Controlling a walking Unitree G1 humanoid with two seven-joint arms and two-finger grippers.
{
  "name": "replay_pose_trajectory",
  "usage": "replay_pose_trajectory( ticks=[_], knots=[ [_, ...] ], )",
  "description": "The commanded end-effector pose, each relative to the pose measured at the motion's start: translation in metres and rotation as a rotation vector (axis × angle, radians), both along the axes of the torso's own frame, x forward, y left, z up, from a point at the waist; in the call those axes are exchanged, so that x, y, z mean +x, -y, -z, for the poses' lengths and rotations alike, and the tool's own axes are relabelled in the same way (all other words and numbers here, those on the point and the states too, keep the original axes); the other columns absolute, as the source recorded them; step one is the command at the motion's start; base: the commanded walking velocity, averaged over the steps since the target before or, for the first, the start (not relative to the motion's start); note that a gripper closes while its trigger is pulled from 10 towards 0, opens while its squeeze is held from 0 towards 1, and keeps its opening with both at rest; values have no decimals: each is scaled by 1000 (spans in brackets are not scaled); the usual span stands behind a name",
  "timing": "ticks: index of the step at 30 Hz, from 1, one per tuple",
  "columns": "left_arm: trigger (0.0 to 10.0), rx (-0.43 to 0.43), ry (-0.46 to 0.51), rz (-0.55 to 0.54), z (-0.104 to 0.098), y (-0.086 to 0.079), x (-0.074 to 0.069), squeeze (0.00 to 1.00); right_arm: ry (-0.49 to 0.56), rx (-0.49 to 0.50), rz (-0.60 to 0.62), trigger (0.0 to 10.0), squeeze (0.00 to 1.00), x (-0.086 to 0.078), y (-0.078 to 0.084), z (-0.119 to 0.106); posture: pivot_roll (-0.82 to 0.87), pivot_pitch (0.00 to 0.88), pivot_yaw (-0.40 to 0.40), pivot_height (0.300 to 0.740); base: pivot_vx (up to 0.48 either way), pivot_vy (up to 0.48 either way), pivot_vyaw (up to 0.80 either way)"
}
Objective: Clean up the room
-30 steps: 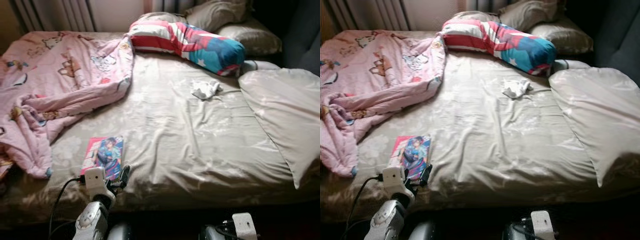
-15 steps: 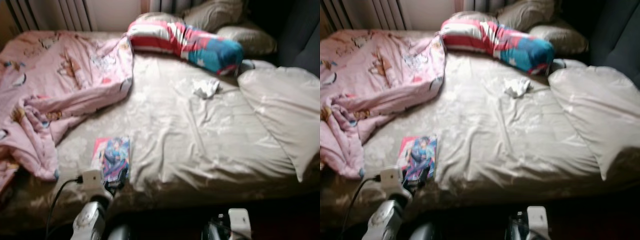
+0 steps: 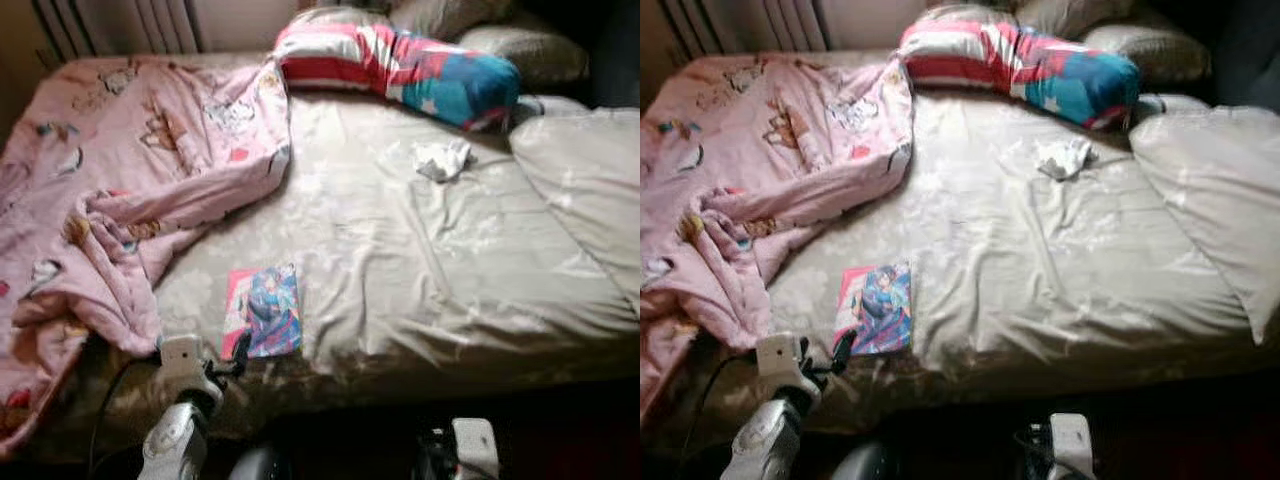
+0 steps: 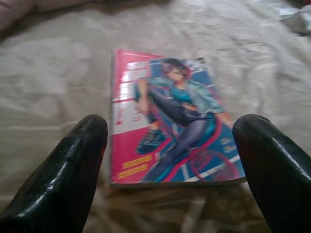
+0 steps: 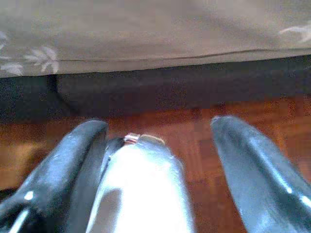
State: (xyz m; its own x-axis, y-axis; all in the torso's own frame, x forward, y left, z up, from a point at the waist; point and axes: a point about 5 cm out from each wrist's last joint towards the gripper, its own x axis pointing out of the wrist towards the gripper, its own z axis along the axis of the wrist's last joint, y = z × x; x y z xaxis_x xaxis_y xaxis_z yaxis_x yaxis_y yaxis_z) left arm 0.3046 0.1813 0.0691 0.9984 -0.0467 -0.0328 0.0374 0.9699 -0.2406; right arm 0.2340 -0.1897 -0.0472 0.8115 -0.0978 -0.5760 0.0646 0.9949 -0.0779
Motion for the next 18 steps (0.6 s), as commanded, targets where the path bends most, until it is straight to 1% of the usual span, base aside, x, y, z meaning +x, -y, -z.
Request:
replay_pose_trajectory(
  ticks=[1, 18],
  knots=[
    [10000, 6, -38, -11, 8, -6, -6, 0, -55, 15, 9, 10000, 0, -13, -2, 10, 34, 215, 6, 587, 0, 266, 0],
    [10000, 6, -38, -11, 8, -6, -6, 0, -55, 15, 9, 10000, 0, -13, -2, 10, 34, 215, 6, 587, 0, 266, 0]
  ],
)
